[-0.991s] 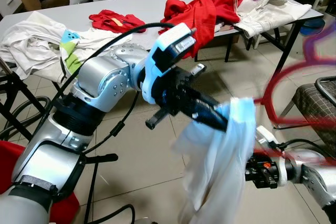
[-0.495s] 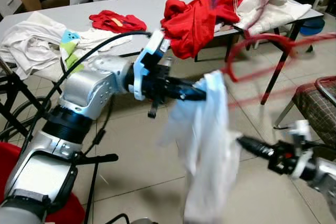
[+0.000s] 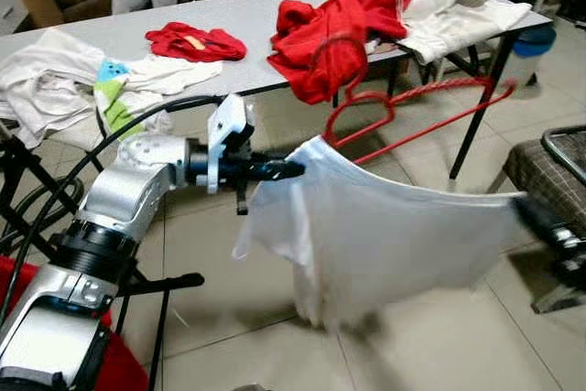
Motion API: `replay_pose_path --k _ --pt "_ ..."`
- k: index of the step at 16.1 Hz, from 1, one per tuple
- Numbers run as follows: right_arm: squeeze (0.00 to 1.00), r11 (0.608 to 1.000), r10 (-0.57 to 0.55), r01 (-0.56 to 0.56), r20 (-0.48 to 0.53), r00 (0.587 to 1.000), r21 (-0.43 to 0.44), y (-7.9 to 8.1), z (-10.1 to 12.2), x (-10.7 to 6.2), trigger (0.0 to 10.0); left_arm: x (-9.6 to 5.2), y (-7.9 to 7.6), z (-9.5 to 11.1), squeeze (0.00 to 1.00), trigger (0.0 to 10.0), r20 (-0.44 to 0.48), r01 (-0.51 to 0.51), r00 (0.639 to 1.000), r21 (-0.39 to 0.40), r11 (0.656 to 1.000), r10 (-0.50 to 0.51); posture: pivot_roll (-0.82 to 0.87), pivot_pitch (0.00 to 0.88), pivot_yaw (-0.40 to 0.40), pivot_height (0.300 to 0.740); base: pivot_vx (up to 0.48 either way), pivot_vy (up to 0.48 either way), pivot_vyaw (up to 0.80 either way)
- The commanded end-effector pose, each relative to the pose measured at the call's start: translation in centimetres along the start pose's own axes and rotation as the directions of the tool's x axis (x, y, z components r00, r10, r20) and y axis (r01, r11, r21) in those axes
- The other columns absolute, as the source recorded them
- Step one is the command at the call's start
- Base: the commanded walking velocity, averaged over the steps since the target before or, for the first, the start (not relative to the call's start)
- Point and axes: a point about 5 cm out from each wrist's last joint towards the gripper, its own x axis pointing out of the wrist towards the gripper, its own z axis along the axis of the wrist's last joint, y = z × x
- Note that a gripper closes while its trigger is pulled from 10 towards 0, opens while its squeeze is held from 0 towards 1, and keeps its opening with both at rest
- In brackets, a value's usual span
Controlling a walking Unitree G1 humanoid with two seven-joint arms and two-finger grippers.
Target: Hang hanger
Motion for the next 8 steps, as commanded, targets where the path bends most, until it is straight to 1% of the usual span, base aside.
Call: replay_pose_path --k 1,2,3,4,5,7,8 --pt "0.00 0.997 -0.071 0.073 0.073 0.995 -0.017 -0.9 1.4 -0.2 0.0 -0.6 -0.3 0.3 0.00 0.0 0.027 0.020 0.999 0.018 1.000 -0.021 -0.18 0.000 0.149 0.740 0.000 0.000 0.00" --pt "0.00 0.994 -0.110 0.113 0.118 0.987 -0.013 -1.6 2.0 -0.2 0.0 -0.6 -0.9 0.3 0.00 0.0 0.052 0.067 0.996 0.000 0.998 -0.066 -0.18 0.000 0.148 0.740 0.000 0.000 0.00" --pt "0.00 0.993 -0.116 0.118 0.160 0.980 -0.002 -1.9 2.7 -0.3 0.0 -0.7 -1.3 0.1 0.00 0.0 0.039 0.100 0.994 -0.005 0.995 -0.099 -0.17 0.000 0.145 0.740 0.000 0.000 0.00" --pt "0.00 0.995 -0.095 0.097 0.173 0.980 -0.004 -1.8 3.0 -0.2 0.0 -0.7 -1.5 -0.2 0.00 0.0 0.016 0.114 0.993 0.000 0.994 -0.114 -0.17 0.000 0.140 0.740 0.000 0.000 0.00" --pt "0.00 0.997 -0.076 0.081 0.170 0.983 -0.019 -1.5 3.2 -0.1 0.0 -0.7 -1.7 -0.4 0.00 0.0 0.015 0.133 0.991 -0.004 0.991 -0.133 -0.17 0.000 0.136 0.740 0.000 0.000 0.00" --pt "0.00 0.997 -0.072 0.077 0.172 0.982 -0.019 -1.5 3.3 -0.1 0.0 -0.9 -2.0 -0.5 0.00 0.0 0.016 0.158 0.987 -0.022 0.987 -0.158 -0.16 0.000 0.135 0.740 0.000 0.000 0.00" --pt "0.00 0.998 -0.062 0.066 0.171 0.983 -0.015 -1.3 3.3 0.1 0.0 -1.0 -1.9 -0.6 0.00 0.0 0.009 0.146 0.989 -0.014 0.989 -0.146 -0.16 0.000 0.136 0.740 0.000 0.000 0.00"
